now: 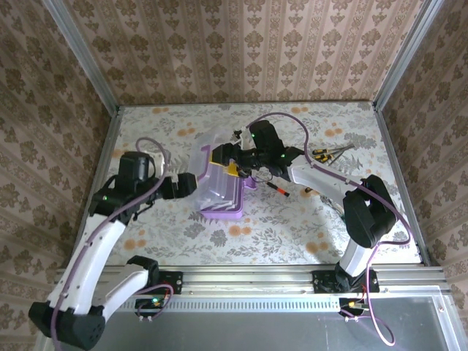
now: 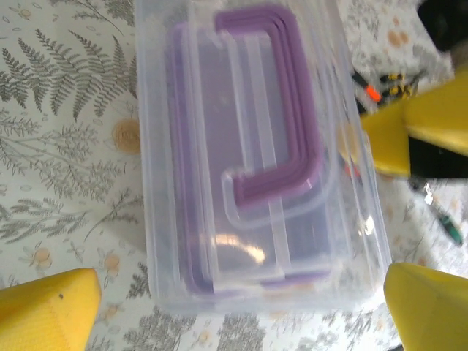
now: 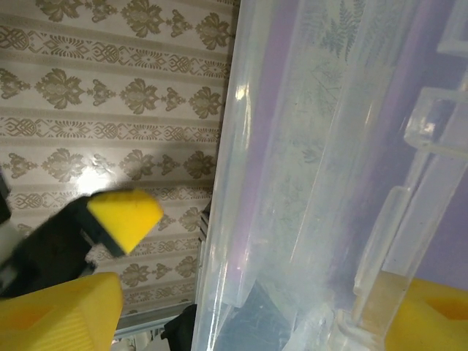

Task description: Pack the tool kit

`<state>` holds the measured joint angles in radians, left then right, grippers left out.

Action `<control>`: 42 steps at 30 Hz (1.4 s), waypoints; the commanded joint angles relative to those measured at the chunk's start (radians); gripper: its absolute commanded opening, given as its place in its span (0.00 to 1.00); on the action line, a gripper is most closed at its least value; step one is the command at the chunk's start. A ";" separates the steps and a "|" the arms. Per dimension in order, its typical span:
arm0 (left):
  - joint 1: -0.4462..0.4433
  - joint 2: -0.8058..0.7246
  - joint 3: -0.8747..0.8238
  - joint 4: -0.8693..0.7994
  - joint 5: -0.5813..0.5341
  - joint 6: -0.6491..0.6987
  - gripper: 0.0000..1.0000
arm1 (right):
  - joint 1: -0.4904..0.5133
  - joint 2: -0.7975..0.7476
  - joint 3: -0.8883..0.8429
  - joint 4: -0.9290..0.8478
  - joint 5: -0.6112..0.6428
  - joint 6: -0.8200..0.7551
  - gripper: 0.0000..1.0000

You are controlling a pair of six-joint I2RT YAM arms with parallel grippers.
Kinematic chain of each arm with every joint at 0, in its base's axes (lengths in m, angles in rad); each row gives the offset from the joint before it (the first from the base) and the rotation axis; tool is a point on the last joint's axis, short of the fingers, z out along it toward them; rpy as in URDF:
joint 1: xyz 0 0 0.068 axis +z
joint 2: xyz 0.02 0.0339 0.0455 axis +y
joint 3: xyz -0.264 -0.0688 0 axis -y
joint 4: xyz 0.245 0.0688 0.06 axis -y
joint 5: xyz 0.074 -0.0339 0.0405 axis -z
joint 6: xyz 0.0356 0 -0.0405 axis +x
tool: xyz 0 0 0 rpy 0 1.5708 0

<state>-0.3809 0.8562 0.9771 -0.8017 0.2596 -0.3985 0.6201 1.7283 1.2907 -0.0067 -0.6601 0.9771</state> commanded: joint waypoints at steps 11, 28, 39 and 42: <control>-0.745 0.090 0.028 -0.134 -0.878 -0.021 1.00 | 0.006 0.011 0.029 0.018 0.033 0.039 0.84; -0.839 0.379 0.033 -0.040 -1.082 -0.212 1.00 | 0.003 0.012 0.034 0.032 0.025 0.054 0.84; -0.849 0.355 -0.008 0.048 -0.972 -0.152 1.00 | 0.003 0.025 0.042 0.050 0.021 0.067 0.84; -0.849 0.377 0.009 0.016 -0.993 -0.169 1.00 | 0.003 0.028 0.039 0.063 0.011 0.077 0.84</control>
<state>-1.2179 1.2243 0.9756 -0.7624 -0.7288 -0.5648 0.6163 1.7443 1.2949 0.0006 -0.6273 1.0363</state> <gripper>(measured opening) 0.999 0.839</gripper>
